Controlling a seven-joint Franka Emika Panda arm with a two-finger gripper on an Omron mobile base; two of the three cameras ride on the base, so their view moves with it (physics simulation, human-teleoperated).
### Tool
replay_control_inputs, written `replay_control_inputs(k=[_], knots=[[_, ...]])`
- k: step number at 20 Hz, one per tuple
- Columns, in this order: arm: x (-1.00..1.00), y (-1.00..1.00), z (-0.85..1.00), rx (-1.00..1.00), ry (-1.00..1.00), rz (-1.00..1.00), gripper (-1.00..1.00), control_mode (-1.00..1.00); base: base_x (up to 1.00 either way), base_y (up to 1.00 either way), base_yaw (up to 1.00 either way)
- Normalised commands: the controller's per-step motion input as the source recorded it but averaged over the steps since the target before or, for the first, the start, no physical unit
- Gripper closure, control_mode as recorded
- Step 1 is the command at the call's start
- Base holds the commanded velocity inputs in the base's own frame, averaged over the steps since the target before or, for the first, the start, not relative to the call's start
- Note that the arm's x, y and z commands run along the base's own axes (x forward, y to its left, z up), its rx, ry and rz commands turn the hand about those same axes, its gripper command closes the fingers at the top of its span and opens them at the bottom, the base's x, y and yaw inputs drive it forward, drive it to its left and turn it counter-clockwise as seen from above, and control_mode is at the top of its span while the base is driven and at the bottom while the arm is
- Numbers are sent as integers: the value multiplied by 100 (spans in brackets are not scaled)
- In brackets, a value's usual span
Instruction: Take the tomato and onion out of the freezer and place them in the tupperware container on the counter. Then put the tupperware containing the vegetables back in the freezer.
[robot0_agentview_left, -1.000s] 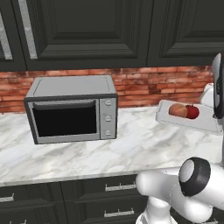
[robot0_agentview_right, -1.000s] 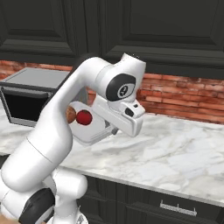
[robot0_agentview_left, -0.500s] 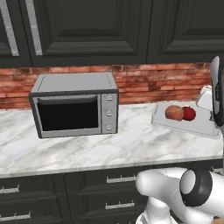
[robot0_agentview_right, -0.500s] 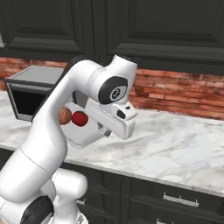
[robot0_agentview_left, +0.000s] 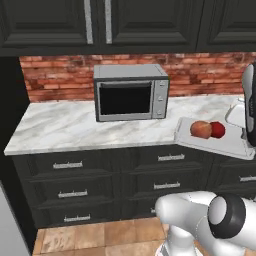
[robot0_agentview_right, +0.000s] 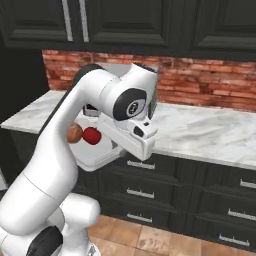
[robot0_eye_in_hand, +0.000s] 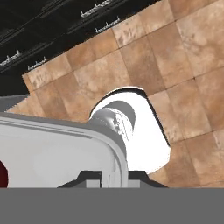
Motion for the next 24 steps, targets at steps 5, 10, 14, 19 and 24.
replay_control_inputs(k=[5, 10, 14, 19, 24], knots=[[0, 0, 0, 0, 0, 0, 100, 100, -69, 100, 0], [0, 0, 0, 0, 0, 0, 100, 100, -14, 100, -1], [0, 0, 0, 0, 0, 0, 100, 100, 0, 100, -3], [0, 0, 0, 0, 0, 0, 100, 100, 0, 100, -3], [0, 0, 0, 0, 0, 0, 100, 100, 9, 100, -4]])
